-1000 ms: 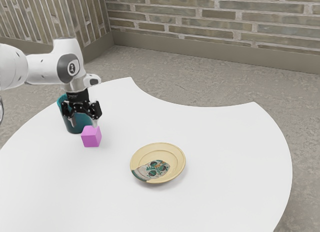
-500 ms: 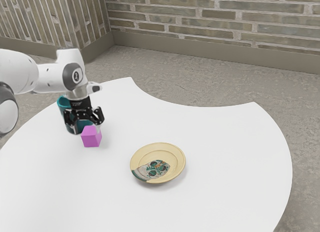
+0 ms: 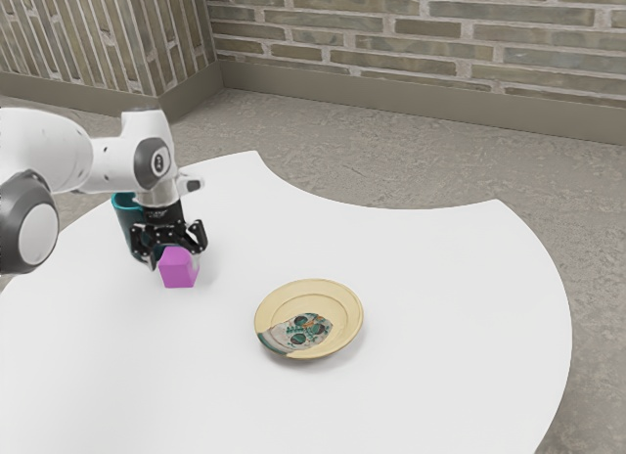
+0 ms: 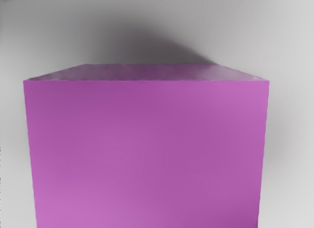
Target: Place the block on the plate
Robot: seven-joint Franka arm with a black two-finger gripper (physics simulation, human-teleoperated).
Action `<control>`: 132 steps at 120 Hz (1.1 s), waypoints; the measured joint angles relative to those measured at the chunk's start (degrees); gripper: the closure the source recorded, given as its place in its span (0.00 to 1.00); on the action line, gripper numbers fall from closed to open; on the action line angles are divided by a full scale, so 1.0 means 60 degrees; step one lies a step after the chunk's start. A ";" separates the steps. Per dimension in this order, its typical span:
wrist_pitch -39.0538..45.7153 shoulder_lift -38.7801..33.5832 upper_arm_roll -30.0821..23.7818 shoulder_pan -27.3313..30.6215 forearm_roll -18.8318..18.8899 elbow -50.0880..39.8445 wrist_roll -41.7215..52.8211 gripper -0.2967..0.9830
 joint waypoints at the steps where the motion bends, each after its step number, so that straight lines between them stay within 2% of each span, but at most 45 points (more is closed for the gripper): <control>1: 0.0001 0.0015 -0.0001 0.0008 0.0000 0.0005 -0.0004 0.23; 20: 0.0099 0.0187 -0.0079 0.0106 0.0005 0.0022 -0.0065 0.24; 54: 0.0193 0.0221 -0.0098 0.0122 0.0032 0.0091 -0.0142 0.45; 92: 0.0227 0.0106 -0.0053 0.0071 0.0140 0.0085 -0.0232 0.48; 108: 0.0222 -0.0298 -0.0033 0.0016 0.0290 0.0017 -0.0273 0.50; 132: 0.0086 -0.1056 -0.0003 -0.0788 0.0446 -0.0130 -0.0332 0.51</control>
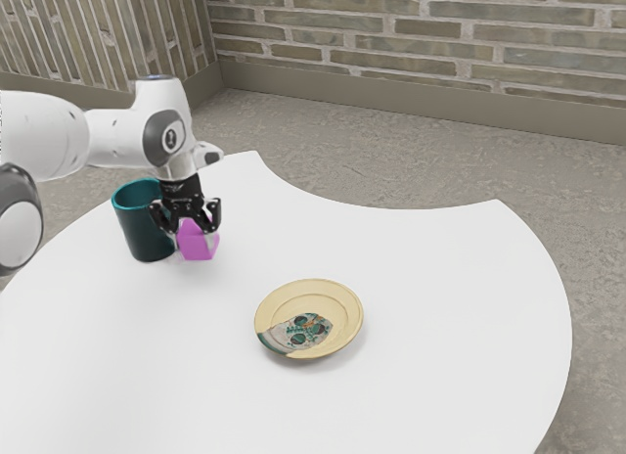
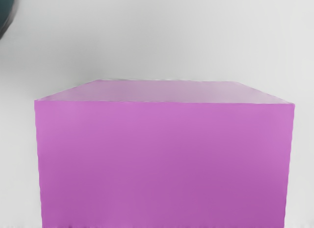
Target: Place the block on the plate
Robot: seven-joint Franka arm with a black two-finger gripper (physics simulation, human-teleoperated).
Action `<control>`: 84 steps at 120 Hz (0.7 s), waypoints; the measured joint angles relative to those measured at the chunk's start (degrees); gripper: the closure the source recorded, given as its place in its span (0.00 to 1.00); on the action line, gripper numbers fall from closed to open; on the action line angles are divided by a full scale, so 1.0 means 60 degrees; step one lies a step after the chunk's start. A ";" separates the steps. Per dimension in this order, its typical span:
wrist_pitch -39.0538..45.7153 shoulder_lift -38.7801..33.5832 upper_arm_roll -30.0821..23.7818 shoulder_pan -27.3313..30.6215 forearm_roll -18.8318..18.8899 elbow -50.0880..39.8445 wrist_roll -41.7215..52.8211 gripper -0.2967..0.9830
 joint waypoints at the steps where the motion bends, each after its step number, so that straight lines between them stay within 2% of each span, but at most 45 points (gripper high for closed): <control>1: -0.0007 -0.0012 0.0001 -0.0048 0.0003 -0.0003 -0.0003 0.51; 50: -0.0293 -0.0692 0.0006 -0.2521 0.0037 -0.0654 -0.0516 0.53; 84: -0.0324 -0.0808 -0.0046 -0.3718 0.0152 -0.1011 -0.1137 0.53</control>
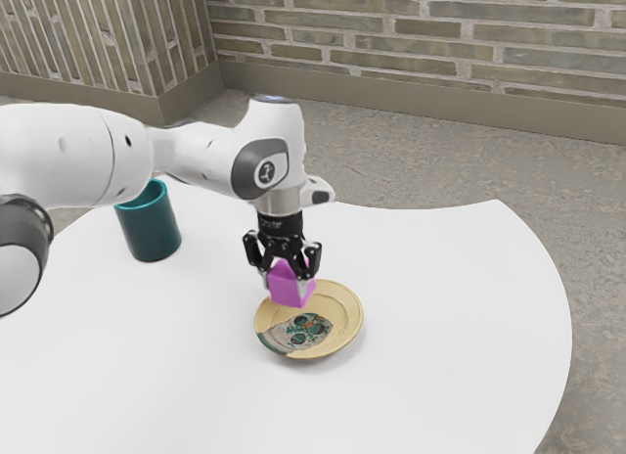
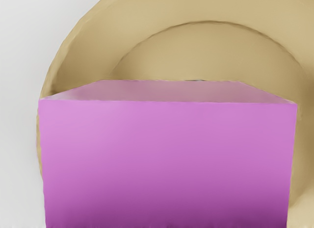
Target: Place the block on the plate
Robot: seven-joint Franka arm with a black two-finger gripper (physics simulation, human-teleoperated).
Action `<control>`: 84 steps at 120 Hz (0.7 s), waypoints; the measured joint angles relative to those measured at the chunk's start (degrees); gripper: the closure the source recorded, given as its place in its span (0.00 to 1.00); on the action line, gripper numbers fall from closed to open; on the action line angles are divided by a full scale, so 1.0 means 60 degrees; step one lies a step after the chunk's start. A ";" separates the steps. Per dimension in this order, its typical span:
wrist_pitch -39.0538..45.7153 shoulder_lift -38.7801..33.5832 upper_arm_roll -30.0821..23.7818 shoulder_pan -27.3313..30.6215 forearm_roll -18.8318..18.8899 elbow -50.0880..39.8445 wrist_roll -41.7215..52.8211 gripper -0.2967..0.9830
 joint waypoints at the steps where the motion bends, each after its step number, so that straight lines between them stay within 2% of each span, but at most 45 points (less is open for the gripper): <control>1: 0.0000 0.0001 -0.0003 -0.0030 0.0005 -0.0003 -0.0021 0.53; 32: 0.0056 0.0058 -0.0039 -0.0662 0.0055 -0.0255 -0.0596 0.53; 71: 0.0123 0.0489 -0.0052 -0.0606 0.0036 -0.0241 -0.1099 0.53; 84: 0.0142 0.0503 -0.0050 -0.0599 0.0029 -0.0203 -0.1177 0.42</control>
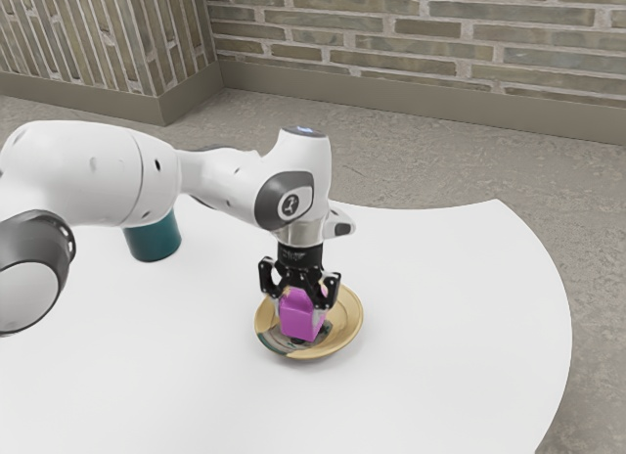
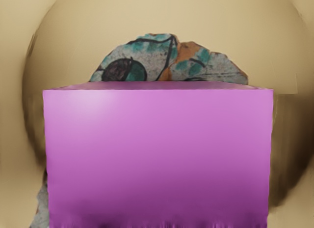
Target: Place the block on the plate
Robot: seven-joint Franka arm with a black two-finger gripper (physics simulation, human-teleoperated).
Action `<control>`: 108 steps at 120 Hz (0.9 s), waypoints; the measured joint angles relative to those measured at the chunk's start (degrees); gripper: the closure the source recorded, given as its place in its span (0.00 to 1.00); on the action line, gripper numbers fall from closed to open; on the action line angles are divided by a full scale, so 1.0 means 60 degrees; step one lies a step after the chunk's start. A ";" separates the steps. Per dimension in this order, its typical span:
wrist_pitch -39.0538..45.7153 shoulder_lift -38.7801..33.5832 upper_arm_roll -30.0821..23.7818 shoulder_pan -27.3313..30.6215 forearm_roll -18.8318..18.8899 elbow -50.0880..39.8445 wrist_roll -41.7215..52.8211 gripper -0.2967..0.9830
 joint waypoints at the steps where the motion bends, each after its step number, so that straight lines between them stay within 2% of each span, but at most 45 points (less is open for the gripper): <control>1: 0.0001 -0.0006 0.0002 -0.0002 0.0003 0.0003 -0.0004 0.41; 32: -0.0066 -0.0284 0.0083 0.0016 0.0129 0.0048 -0.0105 0.29; 84: -0.0673 -0.1645 0.0193 -0.0075 0.0320 0.0020 0.0001 0.24; 94: -0.0927 -0.2008 0.0167 -0.0116 0.0572 0.0113 0.0031 0.24; 108: -0.1529 -0.2478 0.0121 -0.0216 0.1246 0.0550 0.0103 0.23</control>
